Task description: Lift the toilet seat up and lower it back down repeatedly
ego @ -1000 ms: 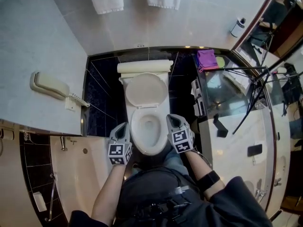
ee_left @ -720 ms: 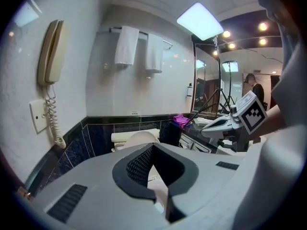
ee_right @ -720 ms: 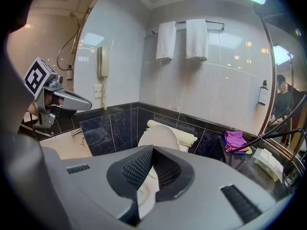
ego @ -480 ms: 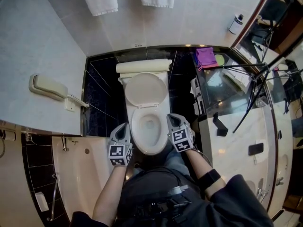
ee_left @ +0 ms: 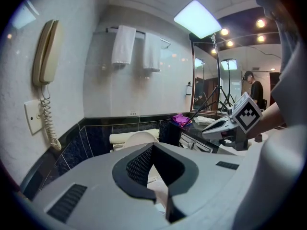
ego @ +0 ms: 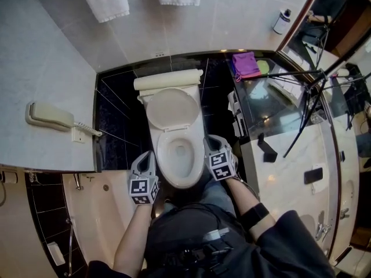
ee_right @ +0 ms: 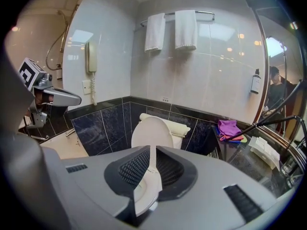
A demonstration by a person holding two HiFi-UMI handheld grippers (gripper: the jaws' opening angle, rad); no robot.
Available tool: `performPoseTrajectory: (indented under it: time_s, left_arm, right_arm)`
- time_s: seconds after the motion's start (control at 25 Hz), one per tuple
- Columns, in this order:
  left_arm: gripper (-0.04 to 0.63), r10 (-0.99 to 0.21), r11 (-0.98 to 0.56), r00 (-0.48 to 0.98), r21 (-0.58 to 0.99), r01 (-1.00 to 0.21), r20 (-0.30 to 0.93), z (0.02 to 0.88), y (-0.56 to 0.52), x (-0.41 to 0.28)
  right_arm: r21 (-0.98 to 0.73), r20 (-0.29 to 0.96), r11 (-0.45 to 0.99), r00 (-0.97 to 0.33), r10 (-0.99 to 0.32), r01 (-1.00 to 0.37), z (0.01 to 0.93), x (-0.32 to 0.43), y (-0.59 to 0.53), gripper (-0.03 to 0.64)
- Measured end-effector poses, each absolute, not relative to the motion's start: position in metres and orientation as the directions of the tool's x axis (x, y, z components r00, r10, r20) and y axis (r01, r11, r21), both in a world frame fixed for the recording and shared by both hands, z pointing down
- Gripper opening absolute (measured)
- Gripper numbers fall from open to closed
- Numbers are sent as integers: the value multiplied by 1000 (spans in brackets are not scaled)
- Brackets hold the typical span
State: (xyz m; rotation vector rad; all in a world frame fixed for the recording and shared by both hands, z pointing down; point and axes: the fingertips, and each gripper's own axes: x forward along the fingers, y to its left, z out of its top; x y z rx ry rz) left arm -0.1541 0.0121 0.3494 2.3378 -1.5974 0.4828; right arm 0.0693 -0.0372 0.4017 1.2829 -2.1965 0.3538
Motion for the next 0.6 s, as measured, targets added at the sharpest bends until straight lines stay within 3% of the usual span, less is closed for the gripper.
performPoseTrajectory:
  time_s: [0.16, 0.4, 0.6]
  left_arm:
    - [-2, -844, -366, 338, 13, -930, 417, 362, 2, -148]
    - [-2, -804, -435, 374, -30, -900, 462, 408, 4, -138]
    - [-2, -774, -468, 388, -39, -883, 501, 464, 9, -139]
  right_arm:
    - [-31, 638, 458, -371, -675, -888, 433, 91, -41, 162]
    - [-148, 716, 336, -335, -612, -930, 526, 117, -14, 232]
    - [-220, 789, 251, -324, -522, -943, 630, 116, 25, 250]
